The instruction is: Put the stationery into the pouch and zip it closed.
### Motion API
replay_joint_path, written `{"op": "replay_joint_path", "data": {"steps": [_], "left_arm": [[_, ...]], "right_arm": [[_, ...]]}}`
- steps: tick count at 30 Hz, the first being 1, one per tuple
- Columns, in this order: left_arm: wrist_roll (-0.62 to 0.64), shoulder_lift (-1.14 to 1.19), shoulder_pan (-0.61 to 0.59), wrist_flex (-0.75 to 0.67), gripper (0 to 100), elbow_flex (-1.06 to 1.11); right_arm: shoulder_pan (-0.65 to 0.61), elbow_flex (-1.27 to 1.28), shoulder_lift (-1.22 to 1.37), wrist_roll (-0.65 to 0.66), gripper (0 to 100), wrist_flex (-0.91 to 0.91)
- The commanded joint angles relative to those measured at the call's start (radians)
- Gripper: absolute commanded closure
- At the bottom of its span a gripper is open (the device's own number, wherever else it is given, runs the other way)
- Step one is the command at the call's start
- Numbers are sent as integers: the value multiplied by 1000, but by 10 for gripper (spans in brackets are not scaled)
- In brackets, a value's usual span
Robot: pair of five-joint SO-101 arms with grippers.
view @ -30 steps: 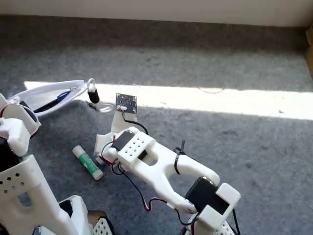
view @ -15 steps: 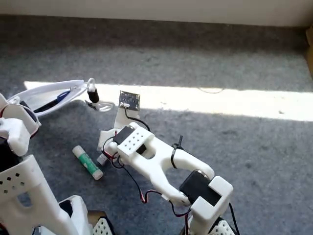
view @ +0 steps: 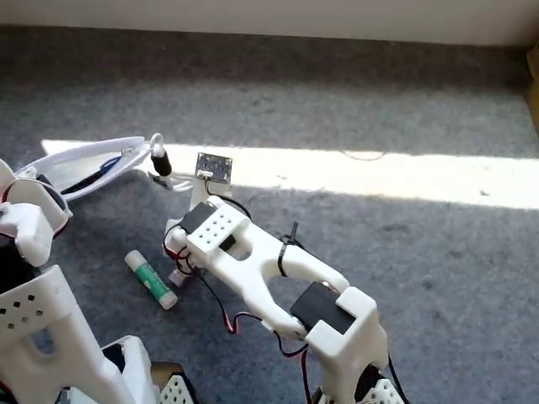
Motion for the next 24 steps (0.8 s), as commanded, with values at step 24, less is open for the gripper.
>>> {"op": "replay_joint_path", "data": {"steps": [24], "left_arm": [[8, -35, 64, -26, 993, -16]], "right_arm": [[53, -77, -170, 227, 992, 148]]}}
